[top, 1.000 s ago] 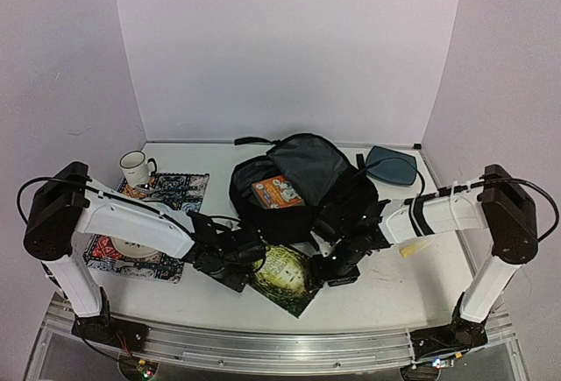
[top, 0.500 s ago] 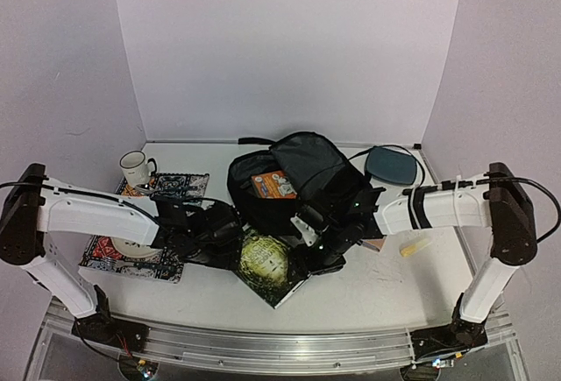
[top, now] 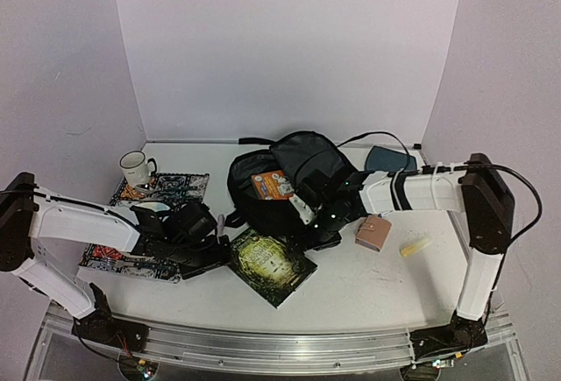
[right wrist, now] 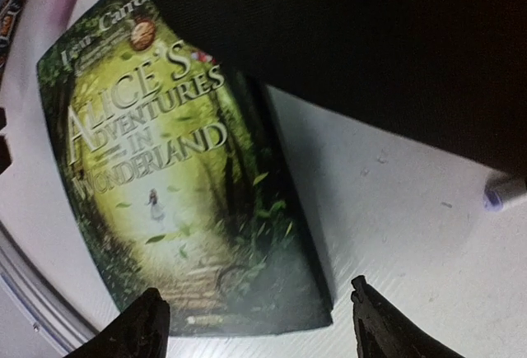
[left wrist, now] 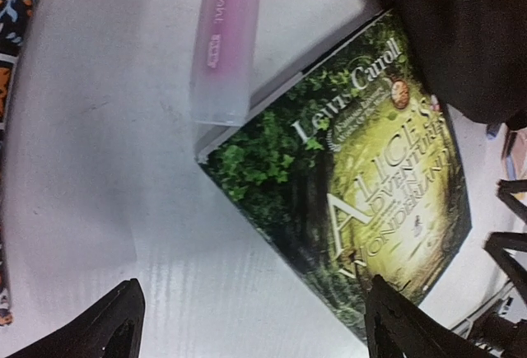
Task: Pack the student bag
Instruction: Move the book to the center of the board, then pass from the left arm to the right, then pass from the right arm to the left
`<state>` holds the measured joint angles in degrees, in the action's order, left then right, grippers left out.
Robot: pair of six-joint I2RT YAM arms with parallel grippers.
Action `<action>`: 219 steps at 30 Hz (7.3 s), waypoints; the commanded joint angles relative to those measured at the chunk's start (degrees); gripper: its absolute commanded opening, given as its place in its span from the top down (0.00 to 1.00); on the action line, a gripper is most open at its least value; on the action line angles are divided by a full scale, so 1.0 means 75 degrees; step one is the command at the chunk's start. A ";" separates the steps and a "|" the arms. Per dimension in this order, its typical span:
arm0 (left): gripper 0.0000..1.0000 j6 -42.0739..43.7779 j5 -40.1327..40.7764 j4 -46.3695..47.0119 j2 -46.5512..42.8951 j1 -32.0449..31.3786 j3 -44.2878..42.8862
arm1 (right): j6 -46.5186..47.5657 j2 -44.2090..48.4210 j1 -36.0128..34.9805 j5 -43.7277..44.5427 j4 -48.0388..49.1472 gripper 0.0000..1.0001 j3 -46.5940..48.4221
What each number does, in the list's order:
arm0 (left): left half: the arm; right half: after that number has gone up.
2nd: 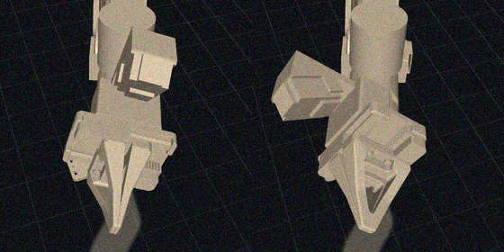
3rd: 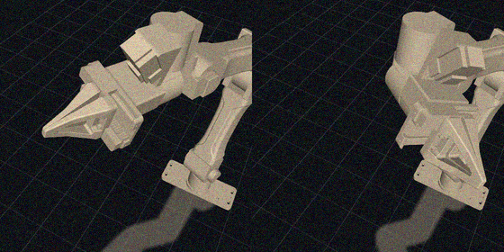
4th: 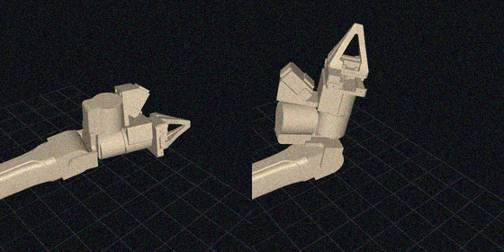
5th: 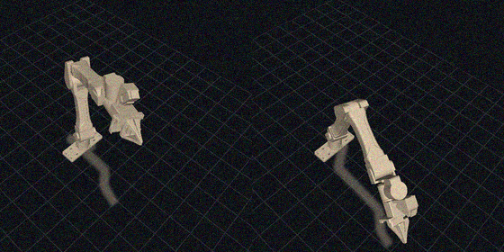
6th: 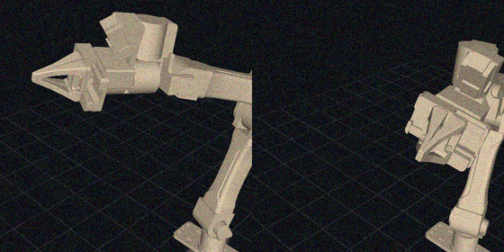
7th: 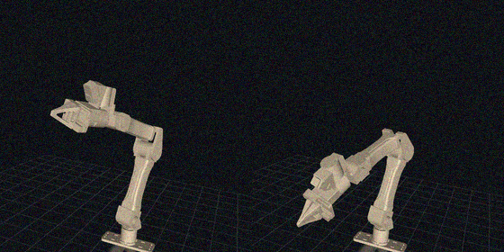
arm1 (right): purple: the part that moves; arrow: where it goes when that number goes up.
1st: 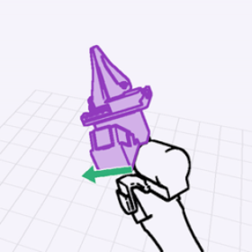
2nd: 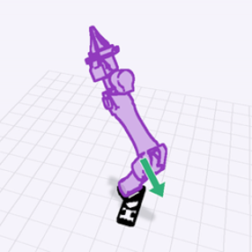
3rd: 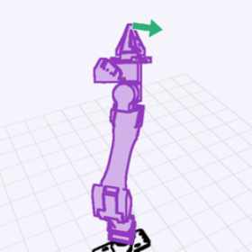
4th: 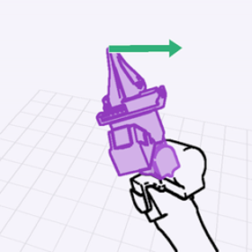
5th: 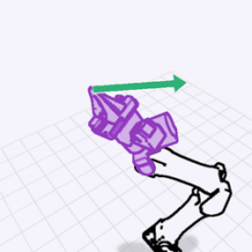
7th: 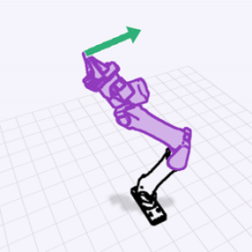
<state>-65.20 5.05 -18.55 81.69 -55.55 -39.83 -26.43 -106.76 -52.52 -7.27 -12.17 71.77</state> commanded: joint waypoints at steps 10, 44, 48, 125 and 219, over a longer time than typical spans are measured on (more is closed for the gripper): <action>0.11 -0.1384 -0.0533 0.2472 0.0943 0.0047 0.0441 | 0.0022 -0.1035 0.0033 -0.1020 0.0481 0.32 -0.0137; 0.29 -0.1245 -0.1078 0.5055 -0.0191 0.0066 0.1212 | -0.1615 0.0243 -0.0505 -0.2585 0.3197 0.46 -0.1466; 0.30 -0.1093 -0.1073 0.5080 -0.0419 0.0068 0.1106 | -0.1723 0.0091 -0.0517 -0.2442 0.3236 0.46 -0.1453; 0.30 -0.1151 -0.0846 0.3460 -0.1156 -0.0022 0.1470 | -0.3717 0.0525 -0.0812 -0.2694 0.6035 0.96 -0.2044; 1.00 0.0567 -0.6718 0.7855 -0.0314 0.2107 -0.1062 | -0.2160 0.2081 0.1976 -0.5663 0.6993 0.28 -0.1633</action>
<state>-61.68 -39.92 33.60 79.32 -40.82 -42.53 -41.23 -90.61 -38.27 -42.75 33.56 57.07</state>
